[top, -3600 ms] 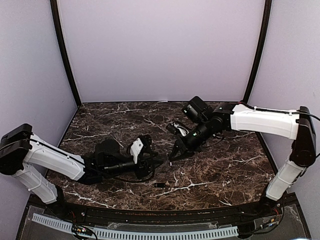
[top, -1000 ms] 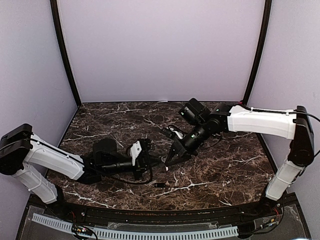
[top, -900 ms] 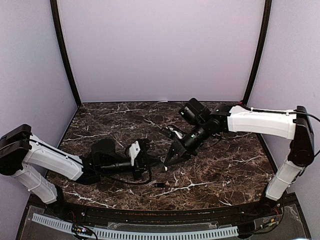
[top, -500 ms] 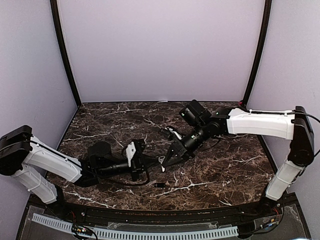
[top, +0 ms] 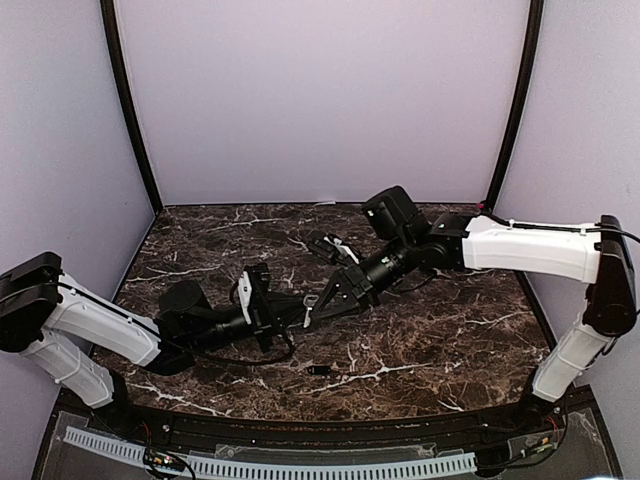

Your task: Remove the keys from the keyring

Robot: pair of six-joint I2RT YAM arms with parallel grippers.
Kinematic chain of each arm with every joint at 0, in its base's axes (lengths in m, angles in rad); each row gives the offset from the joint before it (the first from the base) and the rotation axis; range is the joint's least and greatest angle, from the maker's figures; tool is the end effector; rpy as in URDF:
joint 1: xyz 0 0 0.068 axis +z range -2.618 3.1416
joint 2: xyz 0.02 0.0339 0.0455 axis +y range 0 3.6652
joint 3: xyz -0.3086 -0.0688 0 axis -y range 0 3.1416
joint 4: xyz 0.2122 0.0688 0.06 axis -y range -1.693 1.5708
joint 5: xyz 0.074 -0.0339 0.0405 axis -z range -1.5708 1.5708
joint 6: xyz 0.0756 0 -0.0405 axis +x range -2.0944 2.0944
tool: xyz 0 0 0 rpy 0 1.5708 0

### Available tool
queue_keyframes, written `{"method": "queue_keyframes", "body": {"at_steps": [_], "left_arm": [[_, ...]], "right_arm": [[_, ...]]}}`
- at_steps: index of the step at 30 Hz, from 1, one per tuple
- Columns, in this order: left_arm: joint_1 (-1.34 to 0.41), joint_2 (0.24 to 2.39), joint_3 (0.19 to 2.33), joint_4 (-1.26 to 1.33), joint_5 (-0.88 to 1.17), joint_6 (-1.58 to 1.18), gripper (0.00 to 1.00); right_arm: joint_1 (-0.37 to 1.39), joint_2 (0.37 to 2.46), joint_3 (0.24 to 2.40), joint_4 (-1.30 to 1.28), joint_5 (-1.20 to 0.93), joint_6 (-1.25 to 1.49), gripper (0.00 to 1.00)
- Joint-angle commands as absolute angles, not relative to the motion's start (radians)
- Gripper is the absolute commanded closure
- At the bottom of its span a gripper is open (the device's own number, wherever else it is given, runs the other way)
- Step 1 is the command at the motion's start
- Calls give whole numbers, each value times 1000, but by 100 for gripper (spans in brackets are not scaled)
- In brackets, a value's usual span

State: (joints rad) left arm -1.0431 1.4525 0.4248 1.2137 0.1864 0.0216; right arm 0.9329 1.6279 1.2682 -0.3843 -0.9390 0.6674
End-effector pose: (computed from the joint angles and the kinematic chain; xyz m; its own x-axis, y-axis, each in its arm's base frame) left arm 0.1341 -0.2579 0.2967 0.1134 -0.1524 -0.9818 0.9385 0.3408 0.0555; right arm 0.1562 0.3132 0.3227 -0.8293 -0.5049 -0.2396 -0.4007 0.2383 0.8846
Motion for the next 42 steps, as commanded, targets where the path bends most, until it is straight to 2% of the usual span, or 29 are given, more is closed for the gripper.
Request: {"method": "queue_keyframes", "body": {"at_steps": [1, 16, 26, 35, 39, 42], "left_arm": [[-1043, 1401, 496, 1478, 164, 3, 100], [-1053, 1427, 595, 1618, 180, 25, 100], [-1054, 1421, 602, 1612, 229, -22, 100], [-1050, 1368, 607, 1477, 376, -192, 100], [-1042, 1366, 618, 1421, 410, -281, 100], [-1040, 1373, 605, 1428, 360, -307, 100]], "right_arm": [[981, 1619, 1219, -256, -930, 759, 100], [991, 1569, 1110, -4, -880, 934, 100], [957, 1488, 1136, -99, -736, 782, 100], [861, 1230, 1001, -22, -540, 536, 65], [862, 1122, 945, 195, -554, 490, 56], [874, 1082, 889, 359, -582, 522, 53]]}}
